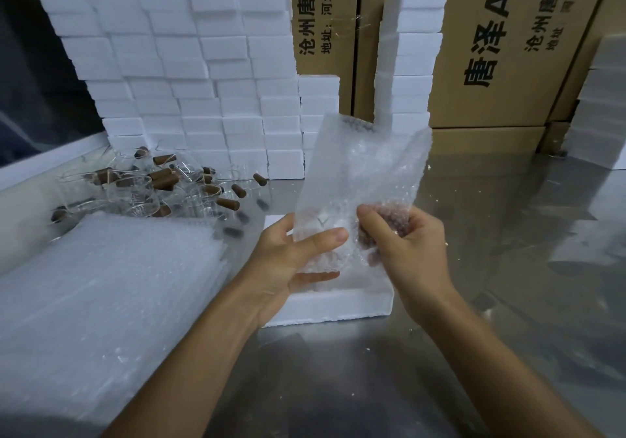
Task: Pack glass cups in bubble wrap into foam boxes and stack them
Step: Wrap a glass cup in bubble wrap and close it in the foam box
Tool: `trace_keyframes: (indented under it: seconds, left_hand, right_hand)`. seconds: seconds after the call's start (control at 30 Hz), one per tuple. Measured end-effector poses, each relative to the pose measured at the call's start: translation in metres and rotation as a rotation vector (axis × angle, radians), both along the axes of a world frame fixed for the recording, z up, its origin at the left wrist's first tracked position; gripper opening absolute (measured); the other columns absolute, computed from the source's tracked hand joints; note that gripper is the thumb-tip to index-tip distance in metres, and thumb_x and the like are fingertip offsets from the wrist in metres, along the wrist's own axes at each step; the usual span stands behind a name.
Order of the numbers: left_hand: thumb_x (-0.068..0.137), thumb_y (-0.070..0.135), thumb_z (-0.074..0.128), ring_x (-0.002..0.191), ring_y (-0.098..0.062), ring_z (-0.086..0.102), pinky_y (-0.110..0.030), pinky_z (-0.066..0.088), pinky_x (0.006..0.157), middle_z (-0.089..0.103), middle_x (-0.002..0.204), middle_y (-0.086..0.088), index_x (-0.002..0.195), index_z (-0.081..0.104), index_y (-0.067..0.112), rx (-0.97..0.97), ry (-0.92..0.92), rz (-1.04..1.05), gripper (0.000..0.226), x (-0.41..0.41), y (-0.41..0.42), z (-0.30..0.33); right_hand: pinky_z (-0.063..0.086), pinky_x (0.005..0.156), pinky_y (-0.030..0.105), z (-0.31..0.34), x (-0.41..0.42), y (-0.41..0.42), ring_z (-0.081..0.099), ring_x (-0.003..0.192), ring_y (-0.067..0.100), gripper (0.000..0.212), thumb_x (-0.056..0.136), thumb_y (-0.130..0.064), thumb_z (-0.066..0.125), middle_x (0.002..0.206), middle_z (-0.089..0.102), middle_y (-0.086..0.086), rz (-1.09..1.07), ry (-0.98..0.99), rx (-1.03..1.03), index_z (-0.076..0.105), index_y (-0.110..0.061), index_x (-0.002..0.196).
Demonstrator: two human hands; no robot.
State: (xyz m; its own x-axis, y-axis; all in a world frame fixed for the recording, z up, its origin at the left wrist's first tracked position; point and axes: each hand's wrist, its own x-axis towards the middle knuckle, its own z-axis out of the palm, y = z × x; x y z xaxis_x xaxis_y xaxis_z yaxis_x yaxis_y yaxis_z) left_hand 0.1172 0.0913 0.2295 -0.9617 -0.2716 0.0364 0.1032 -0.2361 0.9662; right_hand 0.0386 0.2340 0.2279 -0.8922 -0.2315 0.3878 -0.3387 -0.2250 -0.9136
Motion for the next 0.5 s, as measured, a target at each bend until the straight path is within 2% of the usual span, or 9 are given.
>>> trace_keyframes:
  seconds: [0.1, 0.23, 0.33, 0.4, 0.47, 0.5]
  left_hand:
    - [0.063, 0.026, 0.086, 0.104, -0.017, 0.070, -0.048, 0.060, 0.075, 0.075, 0.107, 0.001, 0.098, 0.078, 0.021, 0.102, 0.004, 0.018, 0.037, 0.000, 0.001, 0.000]
    - [0.057, 0.027, 0.092, 0.106, -0.020, 0.069, -0.044, 0.059, 0.070, 0.075, 0.103, 0.003, 0.110, 0.073, 0.014, 0.191, -0.019, 0.046, 0.058, -0.002, 0.004, 0.002]
    - [0.050, 0.027, 0.095, 0.093, -0.009, 0.072, -0.039, 0.059, 0.066, 0.076, 0.093, 0.010, 0.110, 0.069, 0.014, 0.216, -0.001, 0.103, 0.067, -0.001, 0.004, 0.004]
    - [0.045, 0.027, 0.095, 0.101, -0.014, 0.070, -0.039, 0.060, 0.065, 0.076, 0.098, 0.008, 0.114, 0.068, 0.016, 0.227, -0.001, 0.127, 0.074, -0.001, 0.004, 0.004]
    - [0.043, 0.026, 0.098, 0.112, -0.021, 0.065, -0.040, 0.060, 0.066, 0.074, 0.110, 0.003, 0.119, 0.066, 0.017, 0.230, -0.020, 0.122, 0.083, 0.000, 0.001, 0.004]
    - [0.043, 0.024, 0.098, 0.116, -0.025, 0.063, -0.041, 0.060, 0.067, 0.071, 0.117, 0.000, 0.123, 0.064, 0.017, 0.225, -0.035, 0.106, 0.087, 0.001, 0.000, 0.004]
  right_hand:
    - [0.046, 0.047, 0.022, 0.000, 0.001, 0.000, 0.059, 0.053, 0.010, 0.019, 0.089, -0.019, 0.075, 0.059, 0.067, 0.000, 0.022, -0.024, -0.030, 0.070, -0.012, 0.072]
    - [0.047, 0.050, 0.021, 0.001, -0.002, 0.002, 0.060, 0.056, 0.009, 0.021, 0.091, -0.029, 0.072, 0.060, 0.065, -0.005, 0.024, -0.067, -0.058, 0.067, -0.014, 0.078]
    - [0.045, 0.052, 0.014, -0.002, -0.007, 0.002, 0.059, 0.059, -0.002, 0.016, 0.092, -0.038, 0.069, 0.070, 0.067, -0.011, -0.133, -0.112, -0.084, 0.056, -0.030, 0.098]
    - [0.045, 0.062, 0.010, -0.002, -0.007, 0.005, 0.060, 0.074, -0.008, 0.027, 0.093, -0.038, 0.067, 0.093, 0.064, -0.011, -0.263, 0.026, -0.071, 0.045, -0.035, 0.109]
    - [0.047, 0.079, 0.014, 0.000, -0.007, 0.008, 0.059, 0.104, 0.000, 0.034, 0.094, -0.035, 0.065, 0.118, 0.056, -0.006, -0.342, 0.292, 0.016, 0.044, -0.031, 0.121]
    - [0.048, 0.089, 0.020, -0.001, -0.008, 0.010, 0.055, 0.116, 0.006, 0.036, 0.094, -0.034, 0.063, 0.128, 0.052, -0.006, -0.356, 0.431, 0.096, 0.047, -0.028, 0.126]
